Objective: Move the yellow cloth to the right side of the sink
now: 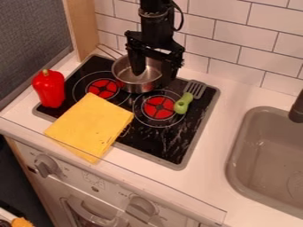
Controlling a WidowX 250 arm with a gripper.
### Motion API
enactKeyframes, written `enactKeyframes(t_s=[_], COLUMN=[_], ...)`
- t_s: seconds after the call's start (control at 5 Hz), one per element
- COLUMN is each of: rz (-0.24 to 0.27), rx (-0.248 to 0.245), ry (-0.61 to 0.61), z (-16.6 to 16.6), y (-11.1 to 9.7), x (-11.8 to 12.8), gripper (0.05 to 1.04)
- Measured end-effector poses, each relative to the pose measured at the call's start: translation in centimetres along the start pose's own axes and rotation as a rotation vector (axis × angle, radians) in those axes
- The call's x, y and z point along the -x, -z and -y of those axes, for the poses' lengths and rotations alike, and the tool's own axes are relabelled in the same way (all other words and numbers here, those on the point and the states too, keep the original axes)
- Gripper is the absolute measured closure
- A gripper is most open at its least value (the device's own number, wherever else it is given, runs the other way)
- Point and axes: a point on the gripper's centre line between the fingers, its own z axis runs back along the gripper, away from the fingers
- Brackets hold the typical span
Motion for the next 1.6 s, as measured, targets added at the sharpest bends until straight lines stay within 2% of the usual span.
enactKeyframes(t_s=[0.2,0.4,0.6,0.8,1.0,1.4,1.6], rz=[-0.031,-0.065,-0.040,-0.047,-0.048,-0.042,-0.027], rx=[0.007,0.023,0.018,0.008,-0.033,-0.117,-0.114], ry=[0.005,0.046,0.096,0.159,0.190,0.159,0.154], z=[0.1,-0.5,-2.1,-3.7,-4.8,-5.4,-5.0], y=[1.3,2.3,1.4,1.6,2.8,4.7,5.1], x=[0.4,2.9,5.0,7.8,9.1,9.0,8.7], gripper=[0.082,0.082,0.082,0.082,0.082,0.082,0.082])
